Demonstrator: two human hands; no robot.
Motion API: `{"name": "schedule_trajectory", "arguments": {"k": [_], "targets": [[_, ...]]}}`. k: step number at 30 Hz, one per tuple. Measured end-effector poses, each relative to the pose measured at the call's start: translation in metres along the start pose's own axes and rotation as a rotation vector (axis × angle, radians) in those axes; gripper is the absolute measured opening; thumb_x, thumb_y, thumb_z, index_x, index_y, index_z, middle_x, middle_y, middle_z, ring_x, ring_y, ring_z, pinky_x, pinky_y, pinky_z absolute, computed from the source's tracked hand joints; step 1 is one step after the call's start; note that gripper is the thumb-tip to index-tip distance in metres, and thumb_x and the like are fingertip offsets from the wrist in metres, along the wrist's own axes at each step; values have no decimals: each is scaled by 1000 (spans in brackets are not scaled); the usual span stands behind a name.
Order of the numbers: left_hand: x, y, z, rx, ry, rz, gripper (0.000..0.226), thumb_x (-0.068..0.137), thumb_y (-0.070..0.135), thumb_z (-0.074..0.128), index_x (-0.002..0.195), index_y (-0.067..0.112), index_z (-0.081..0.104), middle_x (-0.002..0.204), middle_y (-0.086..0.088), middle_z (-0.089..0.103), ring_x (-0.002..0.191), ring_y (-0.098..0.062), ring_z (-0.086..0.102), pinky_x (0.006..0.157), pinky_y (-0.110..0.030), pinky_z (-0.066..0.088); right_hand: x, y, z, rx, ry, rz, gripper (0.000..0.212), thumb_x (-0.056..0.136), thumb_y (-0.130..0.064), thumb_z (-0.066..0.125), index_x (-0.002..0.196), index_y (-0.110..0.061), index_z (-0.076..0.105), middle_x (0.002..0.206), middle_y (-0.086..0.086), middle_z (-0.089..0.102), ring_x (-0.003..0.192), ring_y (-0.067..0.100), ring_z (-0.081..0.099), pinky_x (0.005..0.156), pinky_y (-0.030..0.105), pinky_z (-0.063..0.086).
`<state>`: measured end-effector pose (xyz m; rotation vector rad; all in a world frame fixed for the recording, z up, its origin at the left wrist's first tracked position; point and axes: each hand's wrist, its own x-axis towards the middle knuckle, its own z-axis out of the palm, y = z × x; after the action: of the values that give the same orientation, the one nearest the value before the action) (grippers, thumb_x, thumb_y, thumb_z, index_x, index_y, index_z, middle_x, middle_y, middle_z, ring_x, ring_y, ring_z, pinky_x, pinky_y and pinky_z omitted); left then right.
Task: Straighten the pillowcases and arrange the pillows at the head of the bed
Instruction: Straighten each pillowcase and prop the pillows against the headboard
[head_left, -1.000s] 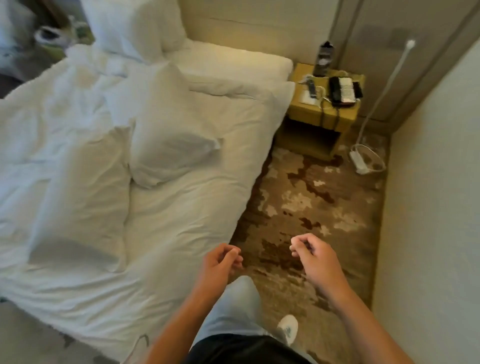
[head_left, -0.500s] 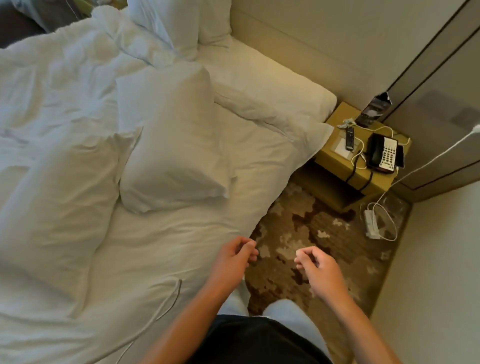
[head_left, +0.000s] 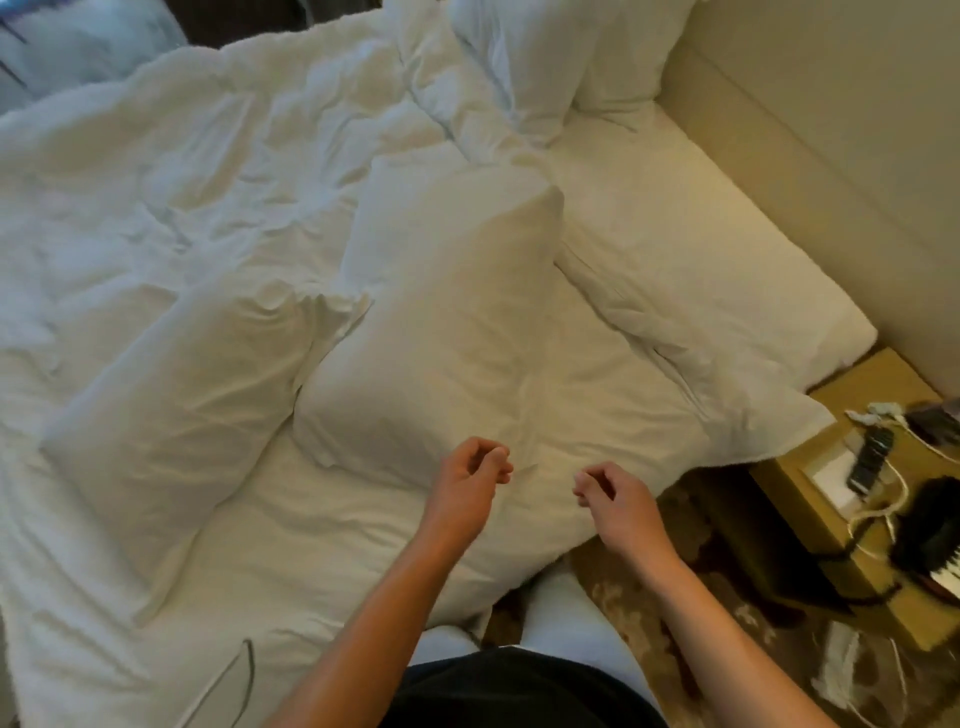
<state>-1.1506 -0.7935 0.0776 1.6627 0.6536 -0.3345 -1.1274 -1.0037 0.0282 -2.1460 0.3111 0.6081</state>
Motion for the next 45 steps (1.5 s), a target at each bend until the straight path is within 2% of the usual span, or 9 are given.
{"name": "schedule_trajectory", "arguments": {"k": [6, 11, 14, 19, 26, 31, 35, 39, 45], "targets": [[108, 51, -3, -6, 322, -83, 20, 99, 34, 57, 101, 20, 71, 94, 2, 74, 93, -15, 70, 87, -44, 59, 151, -53, 5, -114, -102, -132, 12, 101, -37, 61, 102, -27, 68, 93, -16, 68, 91, 9, 66, 74, 28, 49], [179, 70, -7, 62, 419, -135, 23, 98, 39, 55, 109, 23, 68, 105, 6, 70, 98, -11, 66, 71, -25, 49, 237, -85, 24, -181, -162, -175, 24, 98, -43, 60, 111, -23, 64, 98, -10, 69, 93, 17, 67, 74, 31, 47], [213, 66, -15, 264, 418, -137, 36, 98, 41, 54, 127, 22, 61, 128, -1, 60, 115, -17, 58, 86, -30, 47, 271, -92, 42, -196, -177, -120, 58, 95, -57, 62, 137, -16, 56, 128, 4, 65, 115, 24, 65, 93, 39, 52], [254, 37, -29, 562, 280, -244, 66, 94, 45, 58, 154, 25, 36, 164, -11, 21, 153, -32, 16, 118, -50, 34, 302, -97, 79, -98, -153, 12, 103, 84, -72, 67, 161, -16, 28, 159, 15, 42, 145, 31, 46, 115, 41, 41], [283, 6, -31, 591, 242, -220, 80, 87, 54, 65, 154, 29, 29, 164, -11, 9, 156, -31, 2, 117, -58, 34, 326, -89, 119, -5, -32, 173, 129, 67, -79, 77, 165, -22, 15, 162, 17, 36, 145, 35, 45, 110, 41, 42], [293, -5, -34, 573, 190, -222, 92, 83, 64, 66, 157, 31, 23, 168, -10, -1, 157, -33, -1, 121, -57, 28, 336, -84, 123, 31, -57, 257, 139, 60, -82, 79, 165, -27, 7, 162, 14, 41, 143, 36, 49, 107, 42, 44], [297, -9, -41, 574, 176, -205, 94, 82, 64, 66, 158, 33, 21, 168, -9, -1, 157, -32, 0, 122, -53, 28, 332, -84, 132, 124, -2, 188, 121, 71, -73, 80, 160, -17, 22, 158, 8, 49, 141, 32, 52, 107, 38, 45], [294, -10, -47, 567, 173, -167, 94, 81, 63, 69, 158, 32, 23, 168, -7, 3, 157, -30, 4, 123, -50, 28, 322, -91, 139, 138, 64, 189, 84, 73, -74, 76, 130, -20, 46, 126, 3, 67, 114, 30, 65, 83, 33, 45], [271, -6, -52, 680, 70, -142, 107, 78, 65, 74, 161, 37, 12, 170, -7, -2, 158, -26, -3, 122, -47, 26, 310, -104, 105, 98, 64, -6, 26, 90, -42, 72, 90, -20, 58, 85, -7, 65, 87, 25, 67, 70, 32, 44]]}}
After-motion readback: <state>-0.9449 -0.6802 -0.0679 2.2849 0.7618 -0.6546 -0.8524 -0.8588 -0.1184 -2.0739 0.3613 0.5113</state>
